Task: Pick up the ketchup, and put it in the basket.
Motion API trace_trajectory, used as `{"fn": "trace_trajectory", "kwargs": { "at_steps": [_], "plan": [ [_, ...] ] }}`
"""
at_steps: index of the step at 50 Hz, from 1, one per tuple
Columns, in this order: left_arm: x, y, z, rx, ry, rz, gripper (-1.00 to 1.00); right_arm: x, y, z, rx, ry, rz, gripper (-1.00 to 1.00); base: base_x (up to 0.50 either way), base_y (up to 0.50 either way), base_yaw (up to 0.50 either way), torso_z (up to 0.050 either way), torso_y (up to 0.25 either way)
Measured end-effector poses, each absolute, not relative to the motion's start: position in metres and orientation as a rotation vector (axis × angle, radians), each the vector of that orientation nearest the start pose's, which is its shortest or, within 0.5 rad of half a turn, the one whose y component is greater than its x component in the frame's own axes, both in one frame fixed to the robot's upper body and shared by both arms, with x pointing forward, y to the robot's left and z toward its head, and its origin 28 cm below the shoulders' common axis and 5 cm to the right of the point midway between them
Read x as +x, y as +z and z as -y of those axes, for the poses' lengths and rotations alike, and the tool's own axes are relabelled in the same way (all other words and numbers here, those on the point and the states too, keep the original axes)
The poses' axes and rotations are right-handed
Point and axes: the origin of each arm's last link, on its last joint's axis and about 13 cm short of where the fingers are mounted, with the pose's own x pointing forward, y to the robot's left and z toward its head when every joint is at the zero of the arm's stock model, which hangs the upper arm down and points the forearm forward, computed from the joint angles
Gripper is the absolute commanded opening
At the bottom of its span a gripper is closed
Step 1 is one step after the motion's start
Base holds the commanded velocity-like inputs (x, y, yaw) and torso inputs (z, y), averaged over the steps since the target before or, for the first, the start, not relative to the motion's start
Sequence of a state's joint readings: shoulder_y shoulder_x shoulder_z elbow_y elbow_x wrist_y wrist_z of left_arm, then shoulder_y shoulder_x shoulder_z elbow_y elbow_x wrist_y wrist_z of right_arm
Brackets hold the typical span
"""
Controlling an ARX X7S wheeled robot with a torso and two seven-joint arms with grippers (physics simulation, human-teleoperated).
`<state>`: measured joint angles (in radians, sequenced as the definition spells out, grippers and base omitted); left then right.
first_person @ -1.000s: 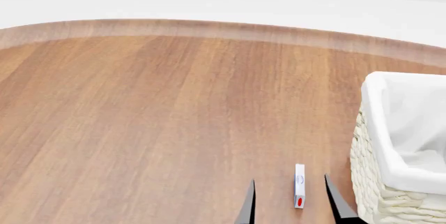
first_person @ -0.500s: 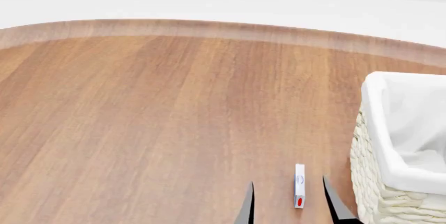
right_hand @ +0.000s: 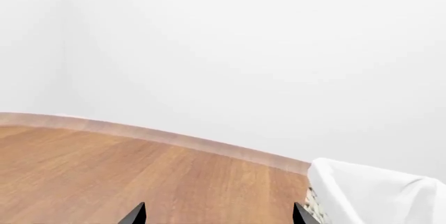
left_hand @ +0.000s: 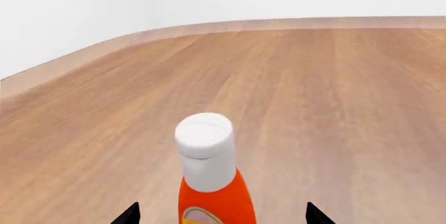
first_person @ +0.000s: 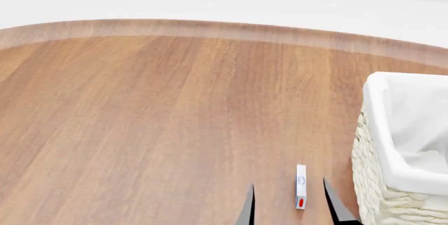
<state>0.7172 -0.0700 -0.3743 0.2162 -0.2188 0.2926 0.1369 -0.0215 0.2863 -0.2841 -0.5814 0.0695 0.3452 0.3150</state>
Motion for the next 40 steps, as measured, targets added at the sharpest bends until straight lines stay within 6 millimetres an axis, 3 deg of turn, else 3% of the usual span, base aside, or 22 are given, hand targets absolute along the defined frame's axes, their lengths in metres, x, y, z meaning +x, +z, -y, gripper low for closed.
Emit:
{"fn": "trace_trajectory", "kwargs": {
  "at_steps": [40],
  "plan": [
    [0.033, -0.043, -0.308, 0.041, 0.157, -0.173, 1.0, 0.185, 0.095, 0.086, -0.164, 0.049, 0.176, 1.0, 0.0, 0.0, 0.0, 0.0, 0.0]
  ]
}}
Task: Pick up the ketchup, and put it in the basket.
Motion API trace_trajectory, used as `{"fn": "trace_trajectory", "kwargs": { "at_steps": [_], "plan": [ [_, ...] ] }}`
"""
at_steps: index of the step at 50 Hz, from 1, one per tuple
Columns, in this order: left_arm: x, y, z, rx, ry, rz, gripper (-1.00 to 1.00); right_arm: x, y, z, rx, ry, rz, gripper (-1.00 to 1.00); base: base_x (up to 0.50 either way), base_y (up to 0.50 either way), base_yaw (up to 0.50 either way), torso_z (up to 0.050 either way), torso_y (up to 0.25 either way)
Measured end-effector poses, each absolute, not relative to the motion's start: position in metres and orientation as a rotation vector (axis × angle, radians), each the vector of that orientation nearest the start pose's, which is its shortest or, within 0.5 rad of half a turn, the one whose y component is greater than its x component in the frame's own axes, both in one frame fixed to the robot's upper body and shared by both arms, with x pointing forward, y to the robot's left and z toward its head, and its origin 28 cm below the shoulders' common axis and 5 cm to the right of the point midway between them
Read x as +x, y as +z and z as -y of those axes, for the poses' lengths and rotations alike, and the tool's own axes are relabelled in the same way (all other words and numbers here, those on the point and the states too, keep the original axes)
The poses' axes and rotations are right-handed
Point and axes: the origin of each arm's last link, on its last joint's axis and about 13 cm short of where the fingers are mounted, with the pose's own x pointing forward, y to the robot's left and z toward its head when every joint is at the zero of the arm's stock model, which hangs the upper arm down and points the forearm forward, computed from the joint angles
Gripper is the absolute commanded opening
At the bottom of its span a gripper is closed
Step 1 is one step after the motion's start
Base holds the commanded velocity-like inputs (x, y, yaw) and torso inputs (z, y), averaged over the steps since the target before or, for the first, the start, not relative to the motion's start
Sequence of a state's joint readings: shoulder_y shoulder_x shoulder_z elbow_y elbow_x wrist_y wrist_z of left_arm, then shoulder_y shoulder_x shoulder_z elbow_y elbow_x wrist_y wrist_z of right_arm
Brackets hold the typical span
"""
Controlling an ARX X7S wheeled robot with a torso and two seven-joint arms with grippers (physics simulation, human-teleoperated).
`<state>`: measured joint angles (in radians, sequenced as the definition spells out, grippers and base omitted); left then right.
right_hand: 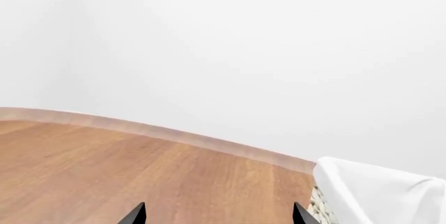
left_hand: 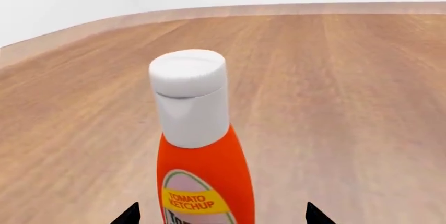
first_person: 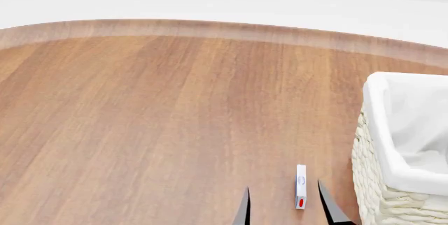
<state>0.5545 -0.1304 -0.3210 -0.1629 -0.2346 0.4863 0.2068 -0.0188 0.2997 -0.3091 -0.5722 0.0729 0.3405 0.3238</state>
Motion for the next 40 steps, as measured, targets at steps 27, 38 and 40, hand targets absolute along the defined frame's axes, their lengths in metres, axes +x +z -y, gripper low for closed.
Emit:
{"fn": "trace_trajectory", "kwargs": {
  "at_steps": [27, 38, 40],
  "plan": [
    [0.047, -0.06, -0.313, 0.053, 0.171, -0.159, 1.0, 0.185, 0.095, 0.086, -0.167, 0.054, 0.176, 1.0, 0.0, 0.0, 0.0, 0.0, 0.0],
    [0.056, -0.063, -0.315, 0.051, 0.186, -0.146, 1.0, 0.185, 0.095, 0.086, -0.166, 0.055, 0.176, 1.0, 0.0, 0.0, 0.0, 0.0, 0.0],
    [0.057, -0.063, -0.316, 0.052, 0.19, -0.145, 1.0, 0.185, 0.095, 0.086, -0.166, 0.055, 0.176, 1.0, 0.0, 0.0, 0.0, 0.0, 0.0]
  ]
}}
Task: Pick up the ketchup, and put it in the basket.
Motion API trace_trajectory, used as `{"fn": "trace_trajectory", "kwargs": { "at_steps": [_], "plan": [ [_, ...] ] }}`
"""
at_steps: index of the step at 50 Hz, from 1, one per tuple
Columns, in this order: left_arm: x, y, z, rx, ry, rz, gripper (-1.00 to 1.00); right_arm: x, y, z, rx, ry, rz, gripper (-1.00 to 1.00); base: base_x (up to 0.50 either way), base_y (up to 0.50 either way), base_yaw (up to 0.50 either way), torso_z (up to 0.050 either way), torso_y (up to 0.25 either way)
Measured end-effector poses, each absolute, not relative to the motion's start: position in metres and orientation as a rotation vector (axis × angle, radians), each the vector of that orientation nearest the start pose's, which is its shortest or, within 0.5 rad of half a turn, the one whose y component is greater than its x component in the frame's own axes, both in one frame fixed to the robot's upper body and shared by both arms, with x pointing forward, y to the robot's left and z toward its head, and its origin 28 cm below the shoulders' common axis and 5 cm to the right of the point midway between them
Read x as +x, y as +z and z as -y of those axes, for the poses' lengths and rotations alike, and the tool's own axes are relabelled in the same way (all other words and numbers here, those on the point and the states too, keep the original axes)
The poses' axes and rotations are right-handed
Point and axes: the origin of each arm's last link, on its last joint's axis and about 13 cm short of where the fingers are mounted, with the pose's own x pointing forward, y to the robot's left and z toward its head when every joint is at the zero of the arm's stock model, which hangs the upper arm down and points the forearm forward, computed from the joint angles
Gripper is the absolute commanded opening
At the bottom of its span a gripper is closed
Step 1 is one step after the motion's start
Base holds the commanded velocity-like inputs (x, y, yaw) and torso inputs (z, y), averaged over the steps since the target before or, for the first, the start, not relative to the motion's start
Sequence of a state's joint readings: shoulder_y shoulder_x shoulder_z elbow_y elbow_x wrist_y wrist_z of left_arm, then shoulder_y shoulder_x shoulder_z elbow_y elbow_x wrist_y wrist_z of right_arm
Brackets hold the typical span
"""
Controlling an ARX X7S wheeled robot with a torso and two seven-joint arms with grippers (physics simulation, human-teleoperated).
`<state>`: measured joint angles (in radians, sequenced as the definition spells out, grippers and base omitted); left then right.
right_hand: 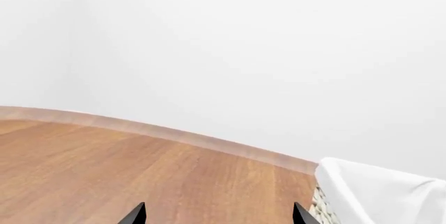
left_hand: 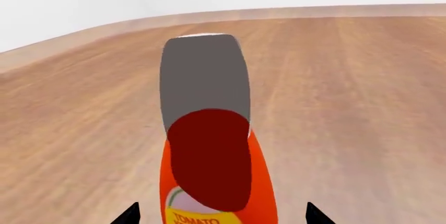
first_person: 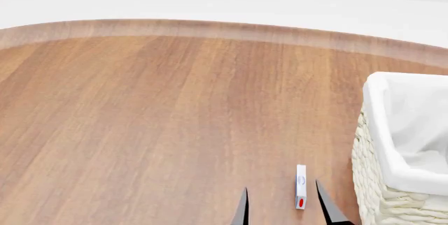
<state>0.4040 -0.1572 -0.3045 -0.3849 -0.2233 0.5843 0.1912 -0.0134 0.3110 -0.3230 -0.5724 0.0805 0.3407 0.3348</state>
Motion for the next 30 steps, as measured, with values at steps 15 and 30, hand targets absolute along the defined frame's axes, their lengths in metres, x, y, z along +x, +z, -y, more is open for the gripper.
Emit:
{"fn": "trace_trajectory", "kwargs": {
  "at_steps": [15, 30],
  "plan": [
    [0.063, -0.07, -0.319, 0.056, 0.209, -0.148, 1.0, 0.185, 0.095, 0.086, -0.167, 0.055, 0.176, 1.0, 0.0, 0.0, 0.0, 0.0, 0.0],
    [0.069, -0.079, -0.321, 0.055, 0.222, -0.153, 1.0, 0.184, 0.095, 0.086, -0.168, 0.055, 0.178, 1.0, 0.0, 0.0, 0.0, 0.0, 0.0]
  ]
}}
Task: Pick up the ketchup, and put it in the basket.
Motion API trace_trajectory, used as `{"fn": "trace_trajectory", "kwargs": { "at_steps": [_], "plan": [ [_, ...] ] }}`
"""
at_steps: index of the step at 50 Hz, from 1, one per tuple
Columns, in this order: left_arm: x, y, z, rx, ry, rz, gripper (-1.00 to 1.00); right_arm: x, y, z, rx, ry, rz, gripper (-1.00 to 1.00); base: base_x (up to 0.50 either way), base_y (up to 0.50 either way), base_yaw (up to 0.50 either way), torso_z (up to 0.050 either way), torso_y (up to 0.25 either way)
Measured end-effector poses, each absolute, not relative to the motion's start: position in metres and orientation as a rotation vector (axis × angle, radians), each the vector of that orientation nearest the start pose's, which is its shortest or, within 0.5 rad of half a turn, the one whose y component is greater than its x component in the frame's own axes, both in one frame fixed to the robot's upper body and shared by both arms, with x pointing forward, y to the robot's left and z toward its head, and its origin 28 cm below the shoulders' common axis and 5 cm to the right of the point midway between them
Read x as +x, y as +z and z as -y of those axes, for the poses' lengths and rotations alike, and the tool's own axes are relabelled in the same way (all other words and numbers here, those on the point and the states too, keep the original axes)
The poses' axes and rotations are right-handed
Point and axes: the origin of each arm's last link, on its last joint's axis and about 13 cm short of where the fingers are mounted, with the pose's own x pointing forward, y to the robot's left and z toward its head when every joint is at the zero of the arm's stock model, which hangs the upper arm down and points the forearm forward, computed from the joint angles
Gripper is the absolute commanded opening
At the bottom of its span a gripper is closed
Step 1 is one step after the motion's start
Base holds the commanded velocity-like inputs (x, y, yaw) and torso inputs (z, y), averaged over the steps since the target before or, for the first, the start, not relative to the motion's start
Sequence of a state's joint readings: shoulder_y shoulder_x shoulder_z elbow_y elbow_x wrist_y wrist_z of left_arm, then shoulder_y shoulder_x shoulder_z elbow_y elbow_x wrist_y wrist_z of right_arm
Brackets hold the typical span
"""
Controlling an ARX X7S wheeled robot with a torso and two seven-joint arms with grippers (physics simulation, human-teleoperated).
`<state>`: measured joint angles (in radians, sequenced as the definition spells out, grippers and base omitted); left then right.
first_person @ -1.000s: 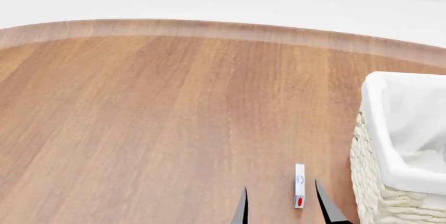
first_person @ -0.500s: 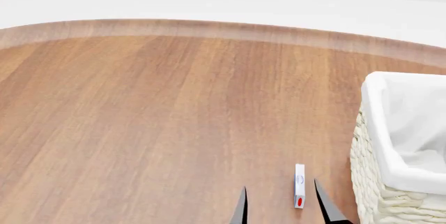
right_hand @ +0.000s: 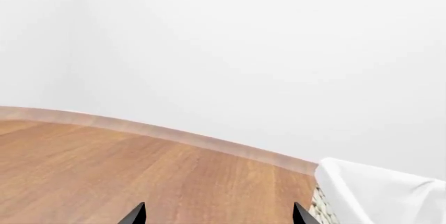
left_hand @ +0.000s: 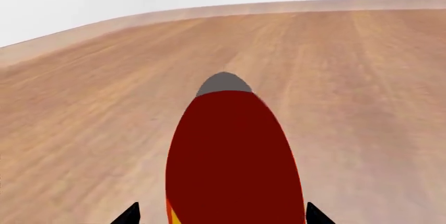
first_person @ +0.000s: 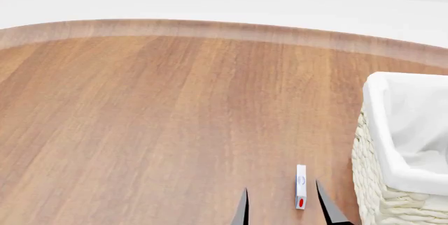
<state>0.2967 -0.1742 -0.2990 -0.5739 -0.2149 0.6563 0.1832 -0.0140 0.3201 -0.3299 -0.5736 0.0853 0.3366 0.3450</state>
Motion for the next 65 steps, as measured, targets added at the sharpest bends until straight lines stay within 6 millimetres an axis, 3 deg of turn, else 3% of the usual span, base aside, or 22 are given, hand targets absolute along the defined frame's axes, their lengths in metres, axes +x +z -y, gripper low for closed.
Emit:
{"fn": "trace_trajectory", "kwargs": {
  "at_steps": [9, 10, 25, 33, 45, 65],
  "plan": [
    [0.072, -0.083, -0.322, 0.056, 0.23, -0.157, 1.0, 0.184, 0.095, 0.086, -0.168, 0.056, 0.177, 1.0, 0.0, 0.0, 0.0, 0.0, 0.0],
    [0.073, -0.083, -0.322, 0.056, 0.231, -0.158, -1.0, 0.184, 0.095, 0.086, -0.168, 0.056, 0.178, 1.0, 0.0, 0.0, 0.0, 0.0, 0.0],
    [0.073, -0.082, -0.321, 0.059, 0.232, -0.158, -1.0, 0.184, 0.094, 0.086, -0.168, 0.057, 0.177, 1.0, 0.0, 0.0, 0.0, 0.0, 0.0],
    [0.076, -0.071, -0.319, 0.065, 0.228, -0.142, -1.0, 0.184, 0.094, 0.085, -0.168, 0.06, 0.176, 1.0, 0.0, 0.0, 0.0, 0.0, 0.0],
    [0.091, -0.029, -0.318, 0.044, 0.22, -0.089, -1.0, 0.184, 0.094, 0.085, -0.166, 0.062, 0.176, 1.0, 0.0, 0.0, 0.0, 0.0, 0.0],
    [0.14, 0.047, -0.298, 0.032, 0.105, 0.038, -1.0, 0.185, 0.094, 0.085, -0.165, 0.065, 0.175, 1.0, 0.0, 0.0, 0.0, 0.0, 0.0]
  ]
}}
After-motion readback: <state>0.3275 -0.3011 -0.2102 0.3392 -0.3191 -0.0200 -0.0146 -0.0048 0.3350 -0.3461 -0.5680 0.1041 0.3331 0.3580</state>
